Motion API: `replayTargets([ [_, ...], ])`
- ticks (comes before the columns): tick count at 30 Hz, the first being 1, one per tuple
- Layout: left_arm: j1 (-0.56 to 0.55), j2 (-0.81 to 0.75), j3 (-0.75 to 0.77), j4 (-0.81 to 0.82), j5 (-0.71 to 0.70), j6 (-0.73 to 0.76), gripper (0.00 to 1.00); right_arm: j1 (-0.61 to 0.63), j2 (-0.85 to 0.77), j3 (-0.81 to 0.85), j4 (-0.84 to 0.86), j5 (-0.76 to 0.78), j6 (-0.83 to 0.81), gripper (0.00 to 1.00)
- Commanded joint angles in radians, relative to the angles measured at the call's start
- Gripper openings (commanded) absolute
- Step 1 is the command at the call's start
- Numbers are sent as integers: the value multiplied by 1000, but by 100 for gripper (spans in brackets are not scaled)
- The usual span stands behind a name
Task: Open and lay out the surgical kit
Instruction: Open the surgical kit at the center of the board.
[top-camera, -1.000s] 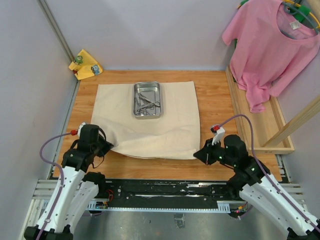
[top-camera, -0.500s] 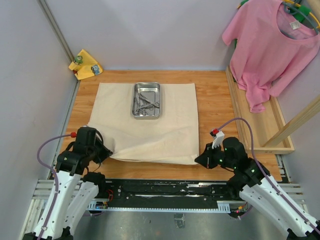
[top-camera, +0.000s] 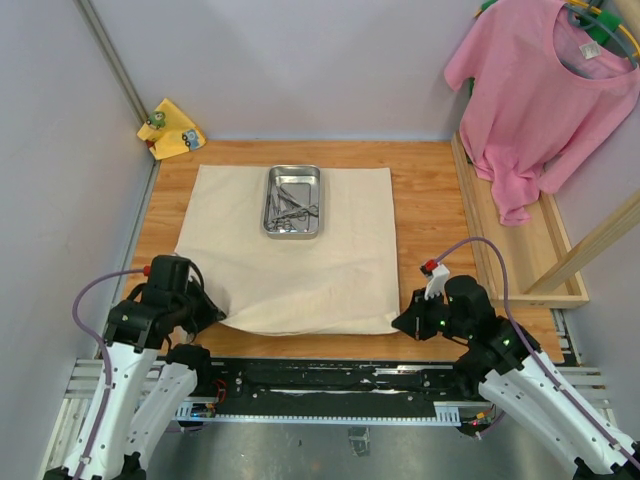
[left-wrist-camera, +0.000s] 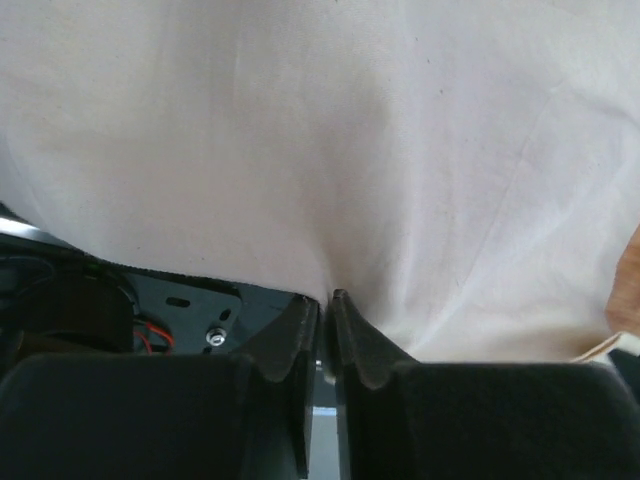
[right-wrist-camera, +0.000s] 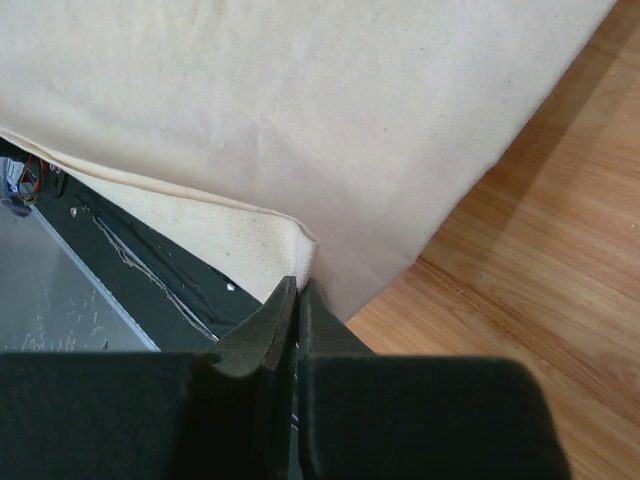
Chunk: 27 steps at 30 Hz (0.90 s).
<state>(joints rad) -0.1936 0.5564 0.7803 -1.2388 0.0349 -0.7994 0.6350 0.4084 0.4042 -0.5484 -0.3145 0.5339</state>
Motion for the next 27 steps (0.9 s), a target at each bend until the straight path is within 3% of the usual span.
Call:
replayTargets([
  [1,-7,-15,20,-54,59,39,22,27,-14,22,-31,20,-5,1],
  [3,-7,-12,36,-50,78,48,37,28,-16,28,-33,24,-2,3],
  [5,-7,-6,76,-43,98,49,52,27,-17,54,-53,23,0,19],
  [11,-7,40,214,40,131,41,61,28,18,173,-78,54,-7,45],
  [16,-7,111,164,263,146,13,62,27,125,273,-44,120,-36,51],
  [21,-7,188,116,479,93,-13,64,25,321,379,10,286,-71,57],
  [24,-7,273,130,577,2,-10,84,18,475,455,48,392,-115,58],
  [27,-7,376,165,646,-79,-1,91,-25,638,542,74,454,-163,58],
])
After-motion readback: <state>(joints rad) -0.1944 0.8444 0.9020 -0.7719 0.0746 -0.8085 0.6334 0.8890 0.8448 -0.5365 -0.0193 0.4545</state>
